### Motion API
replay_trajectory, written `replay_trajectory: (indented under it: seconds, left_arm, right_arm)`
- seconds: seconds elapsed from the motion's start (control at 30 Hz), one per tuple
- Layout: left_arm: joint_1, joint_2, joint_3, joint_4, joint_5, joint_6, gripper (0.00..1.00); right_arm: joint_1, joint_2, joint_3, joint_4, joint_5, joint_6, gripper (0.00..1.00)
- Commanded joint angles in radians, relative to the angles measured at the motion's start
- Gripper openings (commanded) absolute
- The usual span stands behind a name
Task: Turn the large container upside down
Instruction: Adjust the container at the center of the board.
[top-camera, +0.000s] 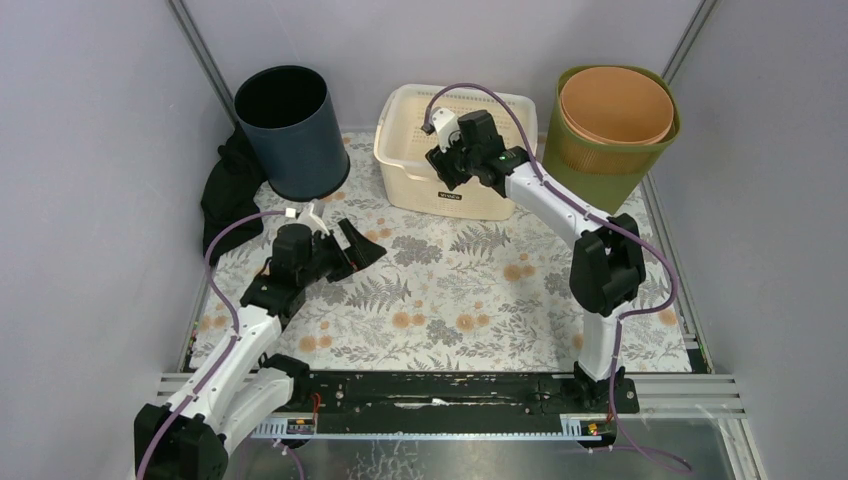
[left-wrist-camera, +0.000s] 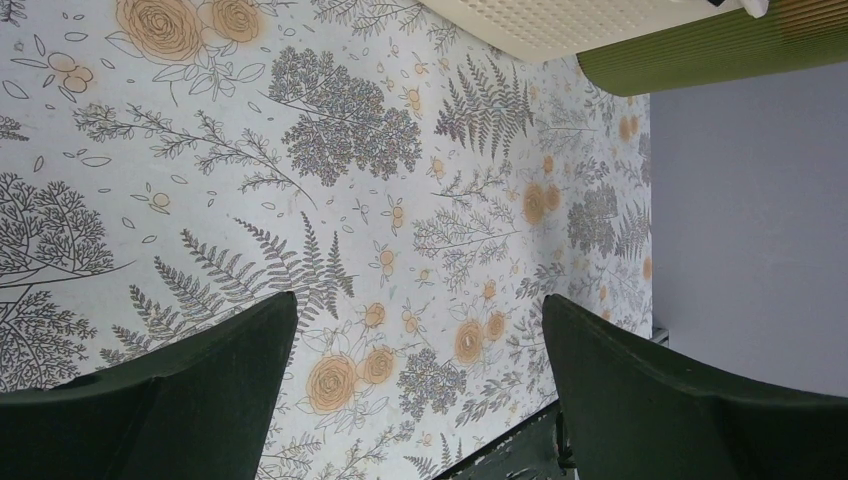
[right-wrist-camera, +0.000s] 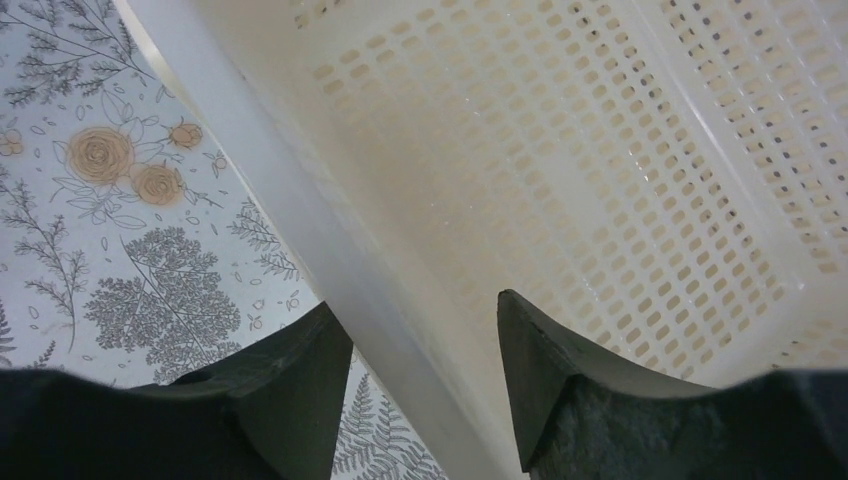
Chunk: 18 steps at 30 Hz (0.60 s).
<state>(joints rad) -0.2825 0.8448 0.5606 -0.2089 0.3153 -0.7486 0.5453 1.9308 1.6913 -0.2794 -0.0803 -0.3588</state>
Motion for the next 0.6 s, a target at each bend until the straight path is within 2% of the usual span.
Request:
replay_trajectory:
  seconds: [0.0,0.3,0.57]
  left_arm:
    - [-0.003,0.017,0.023,0.075,0.019,0.019,1.0]
    - [-0.003,0.045,0.012,0.101,0.025,0.012,1.0]
    - [-0.003,0.044,0.007,0.105,0.027,0.009,1.0]
  right_arm:
    - [0.007,0.025,0.086,-0.003,-0.04,-0.026,0.57]
    - [0.005,0.105,0.188,-0.095,-0.054,-0.029,0.38]
    - [0.009,0.105,0.197,-0.133,-0.12,0.027,0.32]
